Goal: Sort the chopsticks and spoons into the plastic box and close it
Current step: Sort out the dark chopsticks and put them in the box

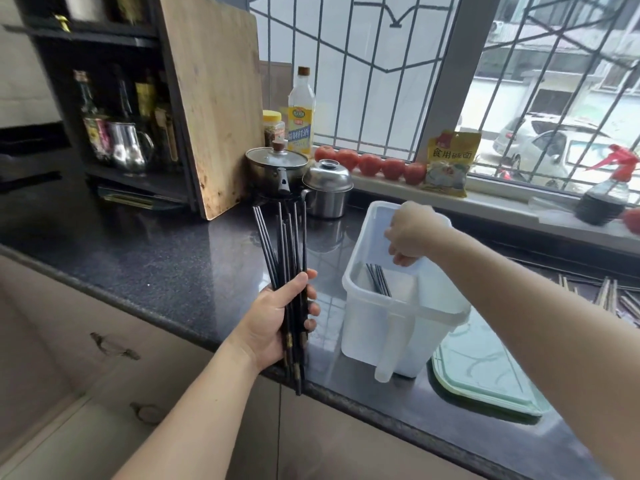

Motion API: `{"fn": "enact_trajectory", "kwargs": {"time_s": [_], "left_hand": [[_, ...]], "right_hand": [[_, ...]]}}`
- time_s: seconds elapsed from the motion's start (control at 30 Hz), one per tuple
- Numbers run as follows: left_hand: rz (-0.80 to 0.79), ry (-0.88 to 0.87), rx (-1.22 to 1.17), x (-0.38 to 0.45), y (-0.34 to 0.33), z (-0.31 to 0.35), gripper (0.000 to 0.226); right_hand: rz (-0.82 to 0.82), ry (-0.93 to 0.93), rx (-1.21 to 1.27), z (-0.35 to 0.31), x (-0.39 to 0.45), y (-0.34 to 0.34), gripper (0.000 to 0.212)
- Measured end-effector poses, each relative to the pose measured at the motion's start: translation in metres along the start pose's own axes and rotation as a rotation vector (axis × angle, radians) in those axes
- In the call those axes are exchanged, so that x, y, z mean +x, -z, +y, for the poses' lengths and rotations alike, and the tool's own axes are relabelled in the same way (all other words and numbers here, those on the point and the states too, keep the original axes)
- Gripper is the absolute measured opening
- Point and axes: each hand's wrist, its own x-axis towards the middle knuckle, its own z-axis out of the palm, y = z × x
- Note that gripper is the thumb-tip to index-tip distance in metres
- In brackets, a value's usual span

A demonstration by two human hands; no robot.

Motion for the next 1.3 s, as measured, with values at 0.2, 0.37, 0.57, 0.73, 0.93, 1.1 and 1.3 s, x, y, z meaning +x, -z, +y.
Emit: {"fn": "enact_trajectory", "kwargs": {"time_s": [0.2, 0.37, 0.57, 0.73, 0.93, 1.1, 1.3], "left_hand": [[0.028, -0.008, -0.014, -0.001, 0.000, 0.000, 0.025], [-0.026, 0.004, -0.031, -0.005, 0.004, 0.002, 0.019], [-0.057, 0.046, 0.002, -0.005, -0.002, 0.003, 0.020], [-0.051, 0.044, -0.006, -0.004, 0.001, 0.003, 0.022], [-0.158, 0.082, 0.009, -0.005, 0.003, 0.002, 0.022], [-0.102, 0.099, 0.062, -0.004, 0.000, 0.002, 0.018], [0.047, 0.032, -0.182, 0.011, 0.011, -0.002, 0.015]], "right_hand": [[0.192, 0.239, 0.272, -0.030, -0.037, 0.026, 0.020], [-0.085, 0.379, 0.146, -0.061, -0.072, 0.000, 0.031], [0.139, 0.411, 0.145, -0.061, -0.062, -0.003, 0.033], [0.075, 0.311, 0.162, -0.034, -0.055, 0.016, 0.039], [0.086, 0.441, 0.146, -0.060, -0.063, -0.014, 0.029], [0.154, 0.368, 0.415, -0.064, -0.063, 0.001, 0.025], [1.224, 0.400, 0.509, -0.028, -0.060, 0.071, 0.022]]}}
